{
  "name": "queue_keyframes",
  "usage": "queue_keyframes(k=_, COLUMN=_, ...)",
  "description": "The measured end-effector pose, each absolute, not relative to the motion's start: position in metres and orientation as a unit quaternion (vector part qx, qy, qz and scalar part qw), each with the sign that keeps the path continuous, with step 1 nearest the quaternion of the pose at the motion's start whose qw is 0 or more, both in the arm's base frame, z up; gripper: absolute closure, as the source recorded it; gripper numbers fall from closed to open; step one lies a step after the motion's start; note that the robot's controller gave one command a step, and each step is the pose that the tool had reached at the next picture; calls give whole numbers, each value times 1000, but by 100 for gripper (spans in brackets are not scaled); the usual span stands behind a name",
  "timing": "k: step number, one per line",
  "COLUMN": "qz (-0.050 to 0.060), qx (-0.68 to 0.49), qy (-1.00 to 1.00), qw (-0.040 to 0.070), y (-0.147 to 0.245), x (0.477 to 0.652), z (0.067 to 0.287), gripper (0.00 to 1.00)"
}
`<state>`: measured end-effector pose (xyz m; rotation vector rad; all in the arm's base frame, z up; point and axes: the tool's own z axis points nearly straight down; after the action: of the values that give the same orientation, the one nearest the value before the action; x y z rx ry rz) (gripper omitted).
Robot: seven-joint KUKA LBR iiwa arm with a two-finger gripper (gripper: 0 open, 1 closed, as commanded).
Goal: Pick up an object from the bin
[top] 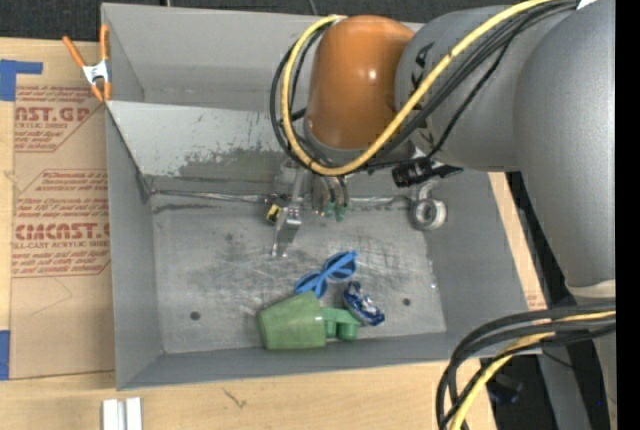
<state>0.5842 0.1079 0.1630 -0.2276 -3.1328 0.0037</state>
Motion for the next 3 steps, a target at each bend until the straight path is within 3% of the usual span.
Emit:
queue_keyframes(k=1, qz=-1, qx=-65, qy=-998, qw=-3, y=70, x=581, z=108, gripper=0)
queue_keyframes(k=2, qz=-2, qx=81, qy=-997, qw=-12, y=33, x=529, z=76, gripper=0)
queue_keyframes(k=3, qz=2, qx=61, qy=-998, qw=-4, y=-30, x=515, z=159, gripper=0)
